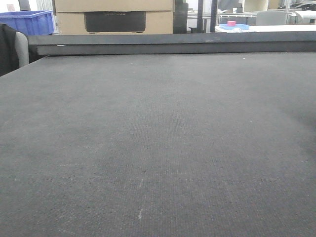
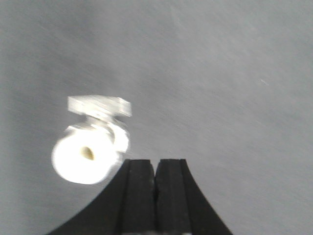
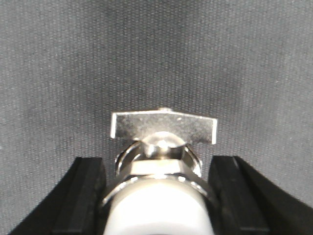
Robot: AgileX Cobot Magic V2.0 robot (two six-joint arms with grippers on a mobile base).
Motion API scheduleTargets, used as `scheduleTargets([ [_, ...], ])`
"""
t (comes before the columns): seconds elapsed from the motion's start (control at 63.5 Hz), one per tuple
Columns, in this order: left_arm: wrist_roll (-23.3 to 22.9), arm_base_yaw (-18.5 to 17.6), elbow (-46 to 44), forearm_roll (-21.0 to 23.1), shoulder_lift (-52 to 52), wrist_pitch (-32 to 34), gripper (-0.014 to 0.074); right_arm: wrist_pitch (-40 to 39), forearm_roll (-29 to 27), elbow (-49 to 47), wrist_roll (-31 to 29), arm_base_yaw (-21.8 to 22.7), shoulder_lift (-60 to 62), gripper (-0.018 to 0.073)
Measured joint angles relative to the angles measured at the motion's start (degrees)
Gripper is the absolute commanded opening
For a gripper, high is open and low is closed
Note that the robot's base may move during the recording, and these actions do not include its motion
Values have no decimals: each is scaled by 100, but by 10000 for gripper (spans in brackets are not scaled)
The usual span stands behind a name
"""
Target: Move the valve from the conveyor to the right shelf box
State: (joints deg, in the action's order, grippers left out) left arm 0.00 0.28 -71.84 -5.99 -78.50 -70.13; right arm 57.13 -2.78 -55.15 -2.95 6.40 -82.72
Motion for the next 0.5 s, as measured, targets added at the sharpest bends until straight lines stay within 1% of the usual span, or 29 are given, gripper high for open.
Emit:
scheduleTargets([
  [0.095, 0, 0, -231, -314, 0, 0, -107, 44, 0, 0, 0, 0, 11, -160],
  [0.158, 0, 0, -305, -427, 0, 12, -69, 44, 0, 0, 0, 0, 11, -160],
  [0.268, 80, 33, -326, -474, 0, 12, 134, 44, 0, 0, 0, 0, 11, -160],
  [0.284, 90, 47, -326, -474, 0, 12, 180, 54, 0, 0, 0, 0, 11, -160],
  [0.315, 89, 100, -326, -460, 0, 12, 240, 55, 0, 0, 0, 0, 11, -160],
  [0.331, 92, 130, -326, -443, 0, 12, 284, 65, 0, 0, 0, 0, 11, -160],
  [0.41, 126, 393, -326, -335, 0, 12, 419, 63, 0, 0, 0, 0, 11, -160],
  [0.457, 141, 574, -326, -163, 0, 12, 475, 67, 0, 0, 0, 0, 19, -160],
  [0.504, 222, 773, -326, 132, 0, 0, 486, 77, 0, 0, -12, 0, 19, -160],
])
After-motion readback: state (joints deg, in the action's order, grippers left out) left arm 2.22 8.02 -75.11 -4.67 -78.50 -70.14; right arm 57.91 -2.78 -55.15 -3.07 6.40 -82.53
